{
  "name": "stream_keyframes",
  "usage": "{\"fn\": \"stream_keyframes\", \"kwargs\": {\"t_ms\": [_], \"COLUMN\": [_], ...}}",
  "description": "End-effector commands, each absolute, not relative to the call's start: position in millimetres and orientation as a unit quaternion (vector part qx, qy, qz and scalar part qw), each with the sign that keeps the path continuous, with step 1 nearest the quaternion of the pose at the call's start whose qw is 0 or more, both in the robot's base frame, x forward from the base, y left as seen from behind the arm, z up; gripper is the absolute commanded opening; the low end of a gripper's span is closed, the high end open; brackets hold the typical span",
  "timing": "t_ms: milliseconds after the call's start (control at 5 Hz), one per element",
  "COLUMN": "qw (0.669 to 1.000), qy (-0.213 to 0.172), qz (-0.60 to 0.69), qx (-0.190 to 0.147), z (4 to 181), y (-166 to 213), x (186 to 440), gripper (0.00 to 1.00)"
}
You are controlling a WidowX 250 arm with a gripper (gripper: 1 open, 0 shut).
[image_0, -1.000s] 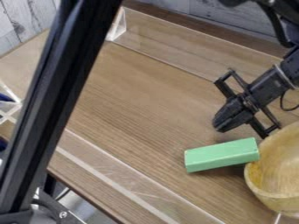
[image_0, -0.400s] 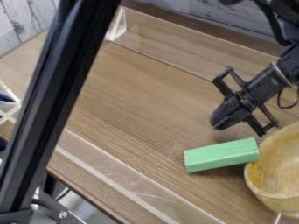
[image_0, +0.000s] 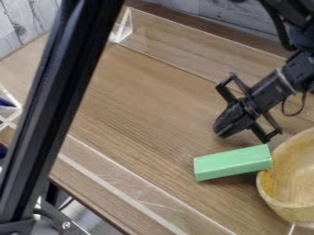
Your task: Remove the green block from inside the brown bowl and put it on the table
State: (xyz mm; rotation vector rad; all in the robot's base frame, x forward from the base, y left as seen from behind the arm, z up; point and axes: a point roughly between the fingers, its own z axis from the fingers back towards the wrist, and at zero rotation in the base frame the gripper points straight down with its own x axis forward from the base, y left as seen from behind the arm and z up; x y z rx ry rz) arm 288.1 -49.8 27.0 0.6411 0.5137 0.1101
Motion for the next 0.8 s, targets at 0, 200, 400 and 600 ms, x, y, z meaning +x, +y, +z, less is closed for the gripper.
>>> {"fn": "stream_keyframes", "kwargs": {"t_ms": [0, 200, 400, 600], "qw": [0.920, 0.914, 0.909, 0.906], "qy": [0.224, 0.220, 0.213, 0.210], "qz": [0.062, 0.068, 0.072, 0.073], "qx": [0.317, 0.334, 0.350, 0.360], "z": [32.1, 29.8, 28.0, 26.6], "y": [-55.5, -56.4, -49.2, -45.1], "x": [299.5, 303.0, 304.7, 306.8], "gripper": [0.00, 0.00, 0.00, 0.00]}}
